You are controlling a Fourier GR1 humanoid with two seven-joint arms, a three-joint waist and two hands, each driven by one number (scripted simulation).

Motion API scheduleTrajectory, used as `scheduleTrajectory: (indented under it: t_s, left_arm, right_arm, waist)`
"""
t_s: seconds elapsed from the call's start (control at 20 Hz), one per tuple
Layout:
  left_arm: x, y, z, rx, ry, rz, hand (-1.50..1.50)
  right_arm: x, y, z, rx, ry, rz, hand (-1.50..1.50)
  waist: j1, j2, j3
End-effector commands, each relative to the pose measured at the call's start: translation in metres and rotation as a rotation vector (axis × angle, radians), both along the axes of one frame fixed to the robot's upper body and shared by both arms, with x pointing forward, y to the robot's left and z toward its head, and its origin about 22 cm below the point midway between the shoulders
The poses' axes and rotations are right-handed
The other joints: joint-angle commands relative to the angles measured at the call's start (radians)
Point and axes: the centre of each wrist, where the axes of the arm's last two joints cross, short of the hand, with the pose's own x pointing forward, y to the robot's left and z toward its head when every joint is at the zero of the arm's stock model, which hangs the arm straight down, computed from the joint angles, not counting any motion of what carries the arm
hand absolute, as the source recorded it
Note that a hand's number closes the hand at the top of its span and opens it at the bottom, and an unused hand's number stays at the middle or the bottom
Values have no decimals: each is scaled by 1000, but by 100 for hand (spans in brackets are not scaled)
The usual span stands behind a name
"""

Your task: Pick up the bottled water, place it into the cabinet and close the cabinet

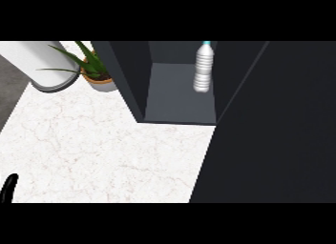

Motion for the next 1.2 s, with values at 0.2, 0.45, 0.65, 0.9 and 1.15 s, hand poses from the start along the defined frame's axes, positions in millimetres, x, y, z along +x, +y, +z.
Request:
scheduleTrajectory:
  t_s: [0.2, 0.45, 0.65, 0.9, 1.15]
  left_arm:
    - [-13, 24, 5, -10, -3, -19, -150]
    - [-19, 40, 5, 8, 9, -58, -150]
    - [-28, 48, 10, 8, -3, -49, -150]
    - [-41, 63, 9, -28, 4, -31, -150]
    - [-46, 78, 9, -16, -14, -18, -150]
  right_arm:
    - [9, 56, 10, 222, 36, 117, 150]
    - [33, 60, 23, 230, 35, 82, 150]
    - [52, 72, 33, 201, 57, 80, 150]
    - [92, 92, 39, 244, 88, 32, 150]
    - [134, 90, 65, 314, 143, 43, 150]
  waist:
    - [23, -3, -6]
    - [49, 1, -7]
    - [34, -3, -6]
    - [28, -2, -4]
    - [15, 0, -3]
